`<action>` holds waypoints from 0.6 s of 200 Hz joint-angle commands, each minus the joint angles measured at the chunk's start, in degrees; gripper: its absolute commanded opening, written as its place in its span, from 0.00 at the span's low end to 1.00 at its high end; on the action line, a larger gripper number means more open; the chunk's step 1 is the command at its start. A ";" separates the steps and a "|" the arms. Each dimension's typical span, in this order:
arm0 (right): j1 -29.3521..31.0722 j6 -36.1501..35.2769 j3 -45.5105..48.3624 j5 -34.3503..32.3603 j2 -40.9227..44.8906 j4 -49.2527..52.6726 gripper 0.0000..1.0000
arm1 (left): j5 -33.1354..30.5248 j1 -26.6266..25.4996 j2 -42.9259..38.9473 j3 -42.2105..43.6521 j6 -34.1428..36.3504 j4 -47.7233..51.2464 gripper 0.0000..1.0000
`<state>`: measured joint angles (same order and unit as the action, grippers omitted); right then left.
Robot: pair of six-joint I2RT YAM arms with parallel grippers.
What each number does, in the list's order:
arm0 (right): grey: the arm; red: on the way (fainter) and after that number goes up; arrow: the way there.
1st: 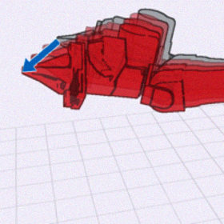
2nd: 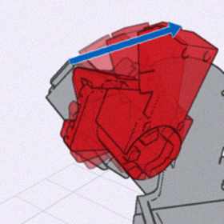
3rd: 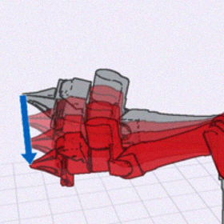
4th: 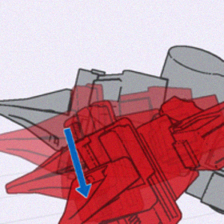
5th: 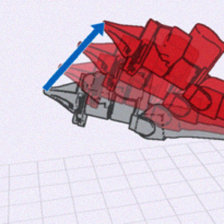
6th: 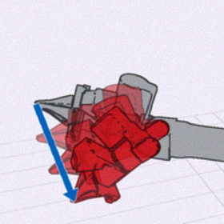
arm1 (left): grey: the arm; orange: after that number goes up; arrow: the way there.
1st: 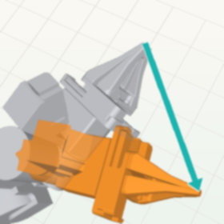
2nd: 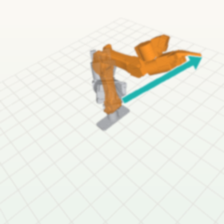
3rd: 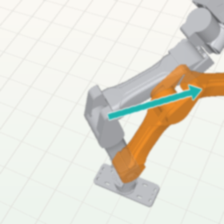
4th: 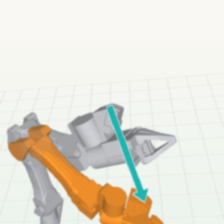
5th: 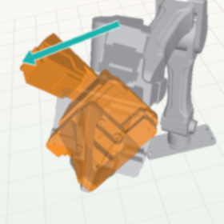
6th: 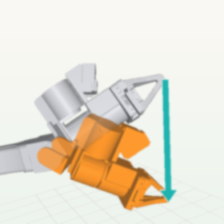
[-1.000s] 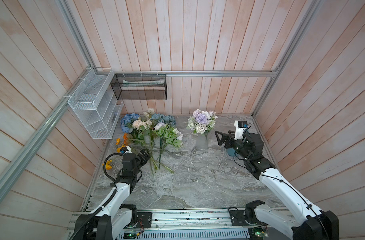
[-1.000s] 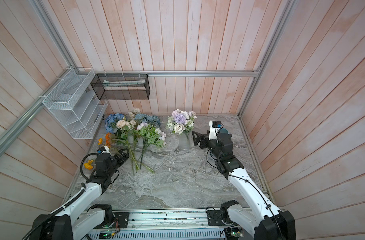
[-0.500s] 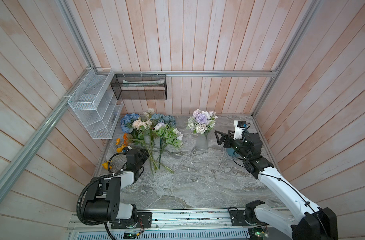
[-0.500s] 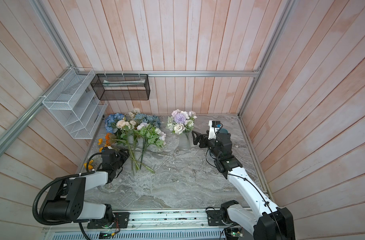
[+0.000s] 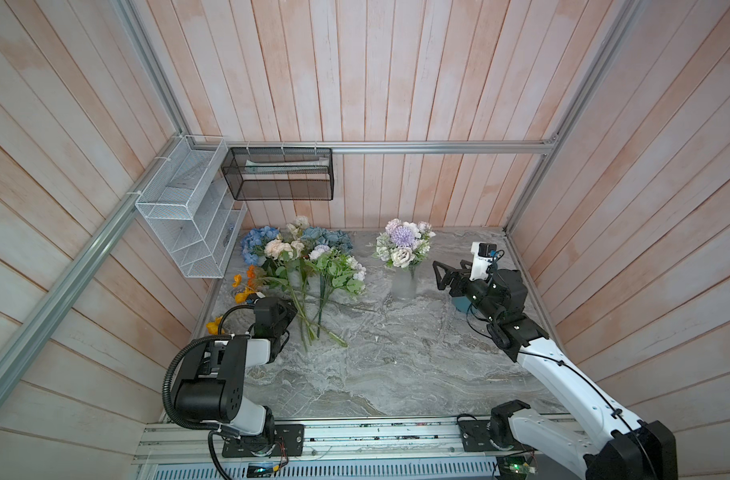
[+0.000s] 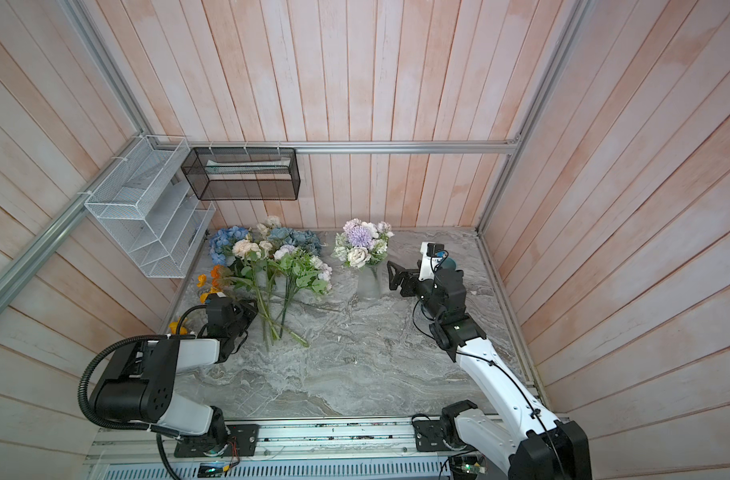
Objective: Arrange the flowers into the vase
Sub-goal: 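Grasp stems in the pile with the left gripper while the right gripper rises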
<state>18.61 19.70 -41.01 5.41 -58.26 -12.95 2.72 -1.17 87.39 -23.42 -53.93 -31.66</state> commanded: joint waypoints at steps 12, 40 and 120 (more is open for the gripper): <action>0.21 -0.39 0.50 -1.37 1.21 -1.06 0.98 | -1.36 0.25 2.00 -0.66 -0.48 -1.90 0.37; 0.21 -0.24 0.50 -1.50 1.74 -1.11 0.98 | -1.58 0.30 3.08 -0.18 -1.04 -2.69 0.36; 0.34 0.55 0.80 -2.47 3.01 -1.53 0.98 | -2.97 0.81 1.07 1.17 -1.17 -2.64 0.06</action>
<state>18.61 19.77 -40.99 4.29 -56.34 -13.28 1.80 -0.86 90.30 -23.35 -55.88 -33.87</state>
